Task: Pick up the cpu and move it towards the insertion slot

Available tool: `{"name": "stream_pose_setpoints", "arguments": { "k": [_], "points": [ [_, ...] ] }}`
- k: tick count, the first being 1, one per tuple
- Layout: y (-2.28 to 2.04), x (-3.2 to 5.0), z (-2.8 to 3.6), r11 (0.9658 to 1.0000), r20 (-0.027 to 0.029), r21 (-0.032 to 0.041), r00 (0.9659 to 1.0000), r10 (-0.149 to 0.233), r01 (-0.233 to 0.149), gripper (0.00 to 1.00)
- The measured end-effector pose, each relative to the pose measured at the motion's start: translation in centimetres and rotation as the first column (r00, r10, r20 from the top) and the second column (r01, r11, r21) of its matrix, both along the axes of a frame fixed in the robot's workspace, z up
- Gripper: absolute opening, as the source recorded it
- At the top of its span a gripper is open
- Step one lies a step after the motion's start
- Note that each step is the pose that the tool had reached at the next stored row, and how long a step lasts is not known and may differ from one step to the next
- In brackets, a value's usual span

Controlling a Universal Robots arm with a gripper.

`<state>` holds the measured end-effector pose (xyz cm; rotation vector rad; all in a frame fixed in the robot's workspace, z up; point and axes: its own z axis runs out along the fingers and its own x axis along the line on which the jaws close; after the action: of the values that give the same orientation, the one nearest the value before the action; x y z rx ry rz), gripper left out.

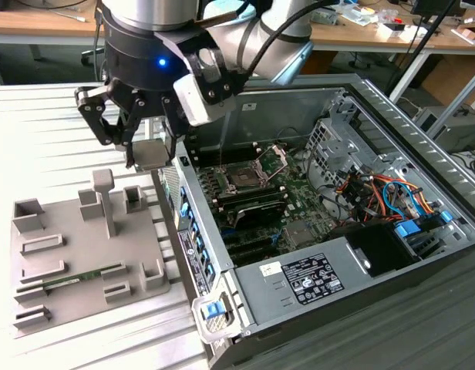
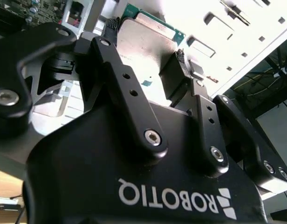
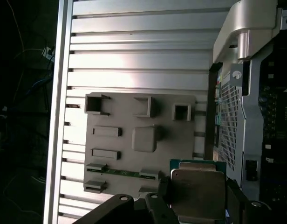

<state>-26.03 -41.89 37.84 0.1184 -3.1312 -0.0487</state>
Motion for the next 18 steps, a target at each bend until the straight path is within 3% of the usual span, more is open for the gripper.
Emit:
{"name": "stream_pose_setpoints", "arguments": {
  "k": [3,12,18],
  "points": [
    [0.00,1.58,-0.01,1.0000,-0.0019,0.0000,1.0000,0.000,0.000,0.55],
    [0.00,4.58,-0.20,1.0000,-0.0064,0.0001,1.0000,0.000,0.000,0.55],
    [0.00,6.67,-0.67,1.0000,-0.0104,0.0030,0.9999,0.000,0.000,0.55]
  ]
}}
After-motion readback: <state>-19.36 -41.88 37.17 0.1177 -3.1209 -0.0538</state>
